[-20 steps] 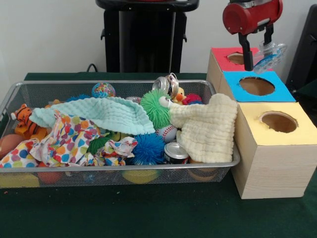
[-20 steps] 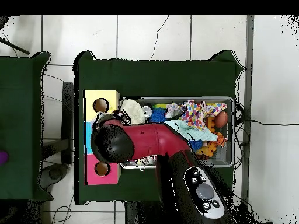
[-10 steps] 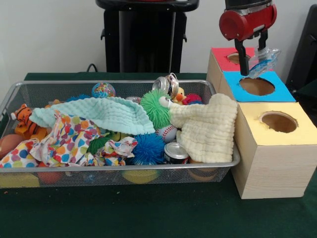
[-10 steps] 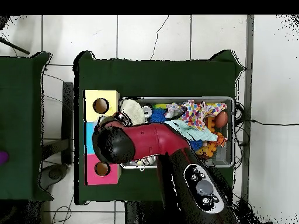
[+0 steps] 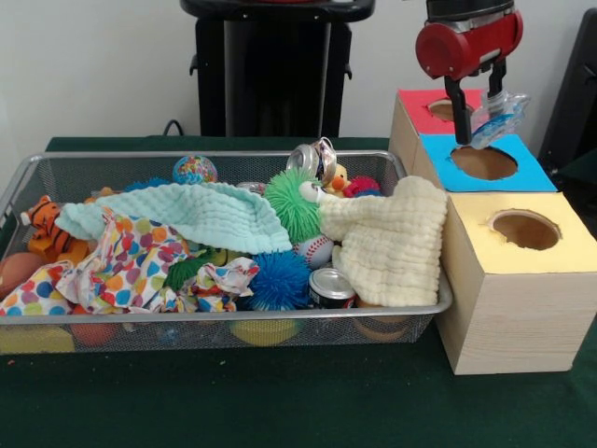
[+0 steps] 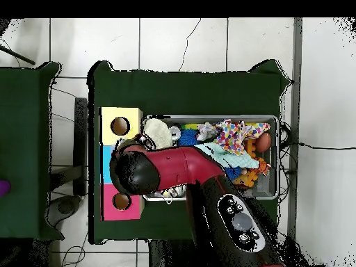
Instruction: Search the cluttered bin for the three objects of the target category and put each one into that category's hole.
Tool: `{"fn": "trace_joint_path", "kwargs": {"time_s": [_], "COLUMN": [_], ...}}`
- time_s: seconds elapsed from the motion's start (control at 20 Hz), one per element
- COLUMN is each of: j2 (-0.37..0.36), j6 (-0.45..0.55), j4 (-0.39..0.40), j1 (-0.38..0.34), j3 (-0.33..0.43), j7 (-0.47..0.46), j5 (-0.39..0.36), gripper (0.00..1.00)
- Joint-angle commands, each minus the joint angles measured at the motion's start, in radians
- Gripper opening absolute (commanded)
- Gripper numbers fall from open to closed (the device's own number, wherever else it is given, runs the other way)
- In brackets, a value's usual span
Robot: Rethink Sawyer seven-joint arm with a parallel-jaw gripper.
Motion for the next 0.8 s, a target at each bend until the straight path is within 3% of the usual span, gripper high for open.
{"fn": "trace_joint_path", "kwargs": {"time_s": [0.05,0.8], "j2": [0.048,0.060], "j6": [0.059,0.039], "j4": [-0.047,-0.013], "j1": [-0.009,-0.054], "j3": [0.037,0.061], "j7": [0.008,0.004], "j5": [-0.061,-0.064], "gripper": [1.00,1.00]}}
